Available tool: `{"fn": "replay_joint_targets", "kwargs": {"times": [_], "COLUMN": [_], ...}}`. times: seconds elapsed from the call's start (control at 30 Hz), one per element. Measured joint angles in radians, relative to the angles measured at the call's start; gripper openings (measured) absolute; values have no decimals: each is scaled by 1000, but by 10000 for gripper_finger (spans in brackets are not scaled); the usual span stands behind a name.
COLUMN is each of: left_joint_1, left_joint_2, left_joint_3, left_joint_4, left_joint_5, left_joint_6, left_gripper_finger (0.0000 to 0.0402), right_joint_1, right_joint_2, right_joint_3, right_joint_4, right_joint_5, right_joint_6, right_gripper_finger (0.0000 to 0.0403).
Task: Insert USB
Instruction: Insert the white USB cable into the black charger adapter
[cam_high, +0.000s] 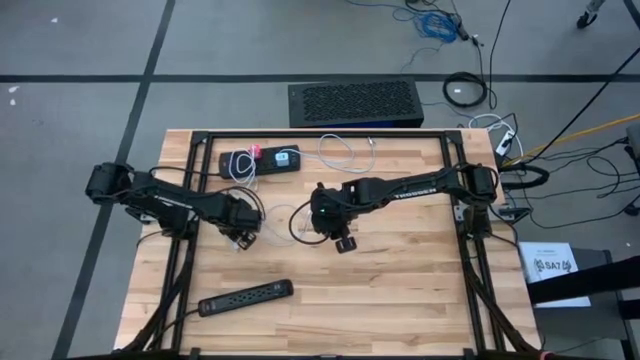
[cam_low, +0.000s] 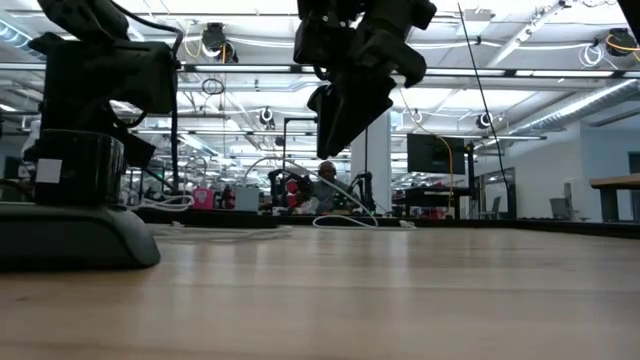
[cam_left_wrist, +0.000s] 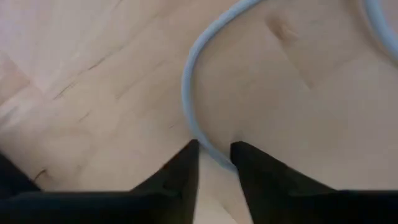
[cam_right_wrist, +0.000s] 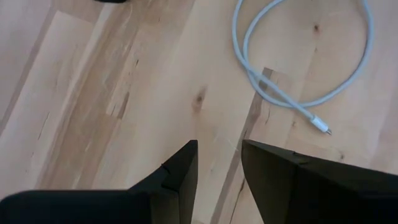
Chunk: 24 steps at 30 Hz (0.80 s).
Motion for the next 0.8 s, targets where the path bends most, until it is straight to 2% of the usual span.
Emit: {"fn": "replay_joint_targets", "kwargs": {"times": [0.17,0.23,0.4,0.6,0.7,0.8], "left_joint_1": [-9,-20,-59,-88,-89,-88], "left_joint_2": [0,0,-27,-161,-238,-313], "left_joint_3": [-1,-1,-5,-6,-6,-6], "left_joint_4": [32,39,46,80,107,129], "left_joint_5": [-11,-35,-100,-253,-297,-353], "left_joint_6": [51,50,23,-34,-35,-34], "left_gripper_finger": [36,13,8,3,3,2], "right_joint_1": [0,1,3,7,6,6], "right_joint_2": [0,0,-14,-75,-147,-248], "right_joint_3": [0,0,0,-10,-77,-214], "right_joint_4": [-23,-34,-89,-135,-113,-20], "right_joint_5": [3,5,9,54,65,68], "right_joint_6": [-3,-4,-7,24,72,158], "right_gripper_finger": [116,116,114,81,59,32]}}
